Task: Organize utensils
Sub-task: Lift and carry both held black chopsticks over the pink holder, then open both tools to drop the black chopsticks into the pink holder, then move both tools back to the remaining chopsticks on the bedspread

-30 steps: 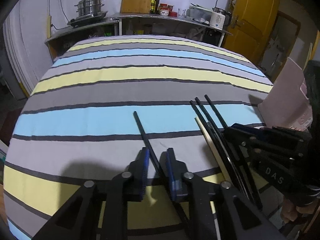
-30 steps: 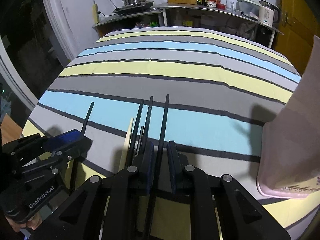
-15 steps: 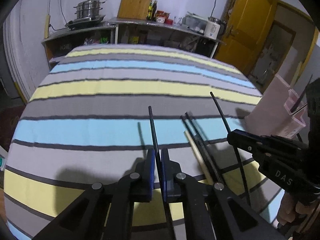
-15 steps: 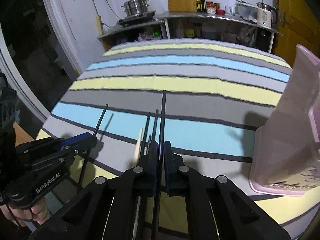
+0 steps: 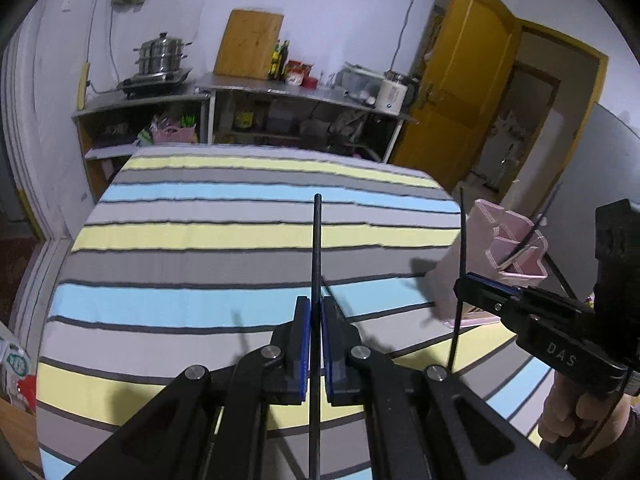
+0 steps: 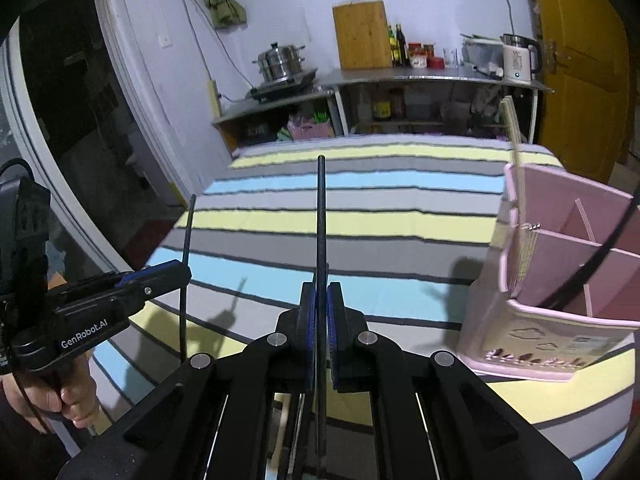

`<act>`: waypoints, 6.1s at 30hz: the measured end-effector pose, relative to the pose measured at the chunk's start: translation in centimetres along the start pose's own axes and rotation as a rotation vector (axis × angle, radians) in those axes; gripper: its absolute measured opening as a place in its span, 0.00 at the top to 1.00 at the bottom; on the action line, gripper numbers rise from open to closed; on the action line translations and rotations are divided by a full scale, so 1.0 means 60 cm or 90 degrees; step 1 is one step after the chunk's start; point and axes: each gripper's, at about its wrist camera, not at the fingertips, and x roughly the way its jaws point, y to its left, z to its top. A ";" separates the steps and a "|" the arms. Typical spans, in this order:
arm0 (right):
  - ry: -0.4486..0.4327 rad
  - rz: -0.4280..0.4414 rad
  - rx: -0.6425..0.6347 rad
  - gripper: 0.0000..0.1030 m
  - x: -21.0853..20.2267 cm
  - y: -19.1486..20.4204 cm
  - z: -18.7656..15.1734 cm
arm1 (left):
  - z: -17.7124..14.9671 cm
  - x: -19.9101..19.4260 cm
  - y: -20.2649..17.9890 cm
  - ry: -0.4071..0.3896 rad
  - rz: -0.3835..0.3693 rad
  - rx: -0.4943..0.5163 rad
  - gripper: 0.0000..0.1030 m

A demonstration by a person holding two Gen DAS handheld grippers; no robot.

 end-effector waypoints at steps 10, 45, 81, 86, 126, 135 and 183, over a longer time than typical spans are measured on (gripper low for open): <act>-0.046 -0.003 0.015 0.95 -0.062 -0.011 0.006 | 0.014 -0.049 -0.036 -0.023 -0.037 0.021 0.95; -0.143 -0.084 0.087 0.95 -0.231 -0.110 0.004 | 0.092 -0.054 -0.225 -0.035 -0.177 0.108 0.95; -0.176 -0.132 0.135 0.95 -0.214 -0.206 0.059 | 0.191 0.071 -0.320 -0.046 -0.204 0.145 0.95; -0.146 -0.131 0.141 0.95 -0.180 -0.213 0.045 | 0.176 0.100 -0.312 -0.021 -0.198 0.148 0.95; -0.139 -0.111 0.119 0.85 -0.223 -0.156 -0.014 | 0.073 0.006 -0.208 -0.043 -0.148 0.084 0.87; -0.116 -0.087 0.094 0.85 -0.208 -0.116 -0.042 | 0.011 -0.034 -0.152 -0.051 -0.103 0.068 0.87; 0.067 0.011 0.052 0.85 -0.008 -0.046 -0.112 | -0.101 0.193 -0.050 0.074 0.083 0.026 0.69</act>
